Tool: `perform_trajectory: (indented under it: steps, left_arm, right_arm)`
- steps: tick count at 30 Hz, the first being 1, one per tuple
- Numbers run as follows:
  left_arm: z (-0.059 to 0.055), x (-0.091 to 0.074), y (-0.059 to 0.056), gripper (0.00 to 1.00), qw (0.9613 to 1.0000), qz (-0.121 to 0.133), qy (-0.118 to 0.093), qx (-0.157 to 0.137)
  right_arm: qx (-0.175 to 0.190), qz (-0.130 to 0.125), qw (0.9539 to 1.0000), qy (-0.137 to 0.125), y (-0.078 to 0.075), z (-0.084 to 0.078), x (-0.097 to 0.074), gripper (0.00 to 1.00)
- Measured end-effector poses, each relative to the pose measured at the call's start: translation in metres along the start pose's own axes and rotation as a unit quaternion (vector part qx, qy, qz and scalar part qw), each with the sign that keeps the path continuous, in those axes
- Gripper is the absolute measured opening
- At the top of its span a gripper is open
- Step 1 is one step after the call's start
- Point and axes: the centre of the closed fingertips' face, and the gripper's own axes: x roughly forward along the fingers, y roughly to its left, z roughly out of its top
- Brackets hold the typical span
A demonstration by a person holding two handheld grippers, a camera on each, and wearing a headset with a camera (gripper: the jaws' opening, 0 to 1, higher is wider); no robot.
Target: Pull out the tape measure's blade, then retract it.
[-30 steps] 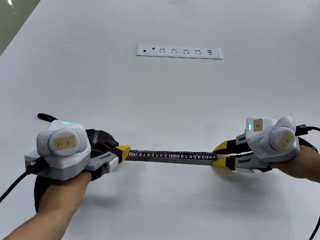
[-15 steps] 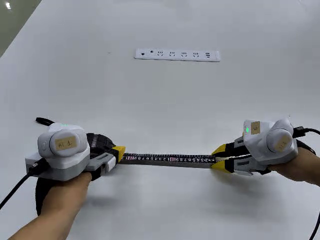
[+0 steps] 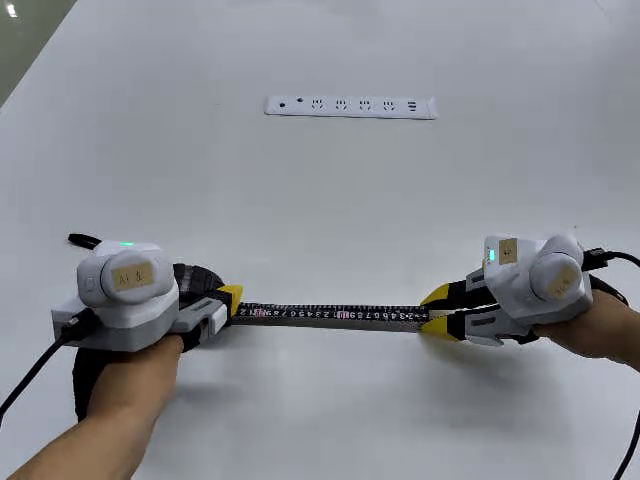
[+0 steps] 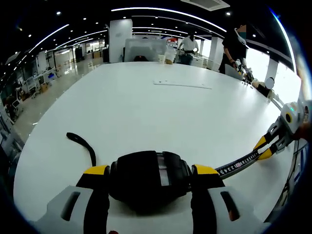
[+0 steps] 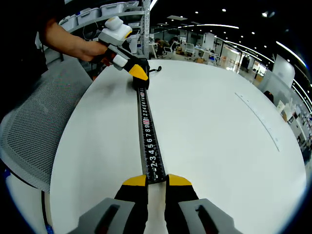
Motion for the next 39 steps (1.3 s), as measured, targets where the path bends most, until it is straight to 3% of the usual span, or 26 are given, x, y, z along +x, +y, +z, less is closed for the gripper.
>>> perform_trajectory:
  steps: [15, 39]
  left_arm:
    - [-0.0031, 0.0003, -0.0004, 0.59, 0.9995, 0.002, 0.028, 0.015]
    - [-0.0027, 0.0003, 0.0003, 0.57, 0.9993, -0.007, 0.031, 0.017]
  right_arm:
    - [0.001, -0.001, 1.0, 0.004, -0.0002, -0.0006, 0.0001, 0.08]
    - [0.004, 0.0, 0.9999, 0.01, -0.0001, 0.0007, 0.0005, 0.08]
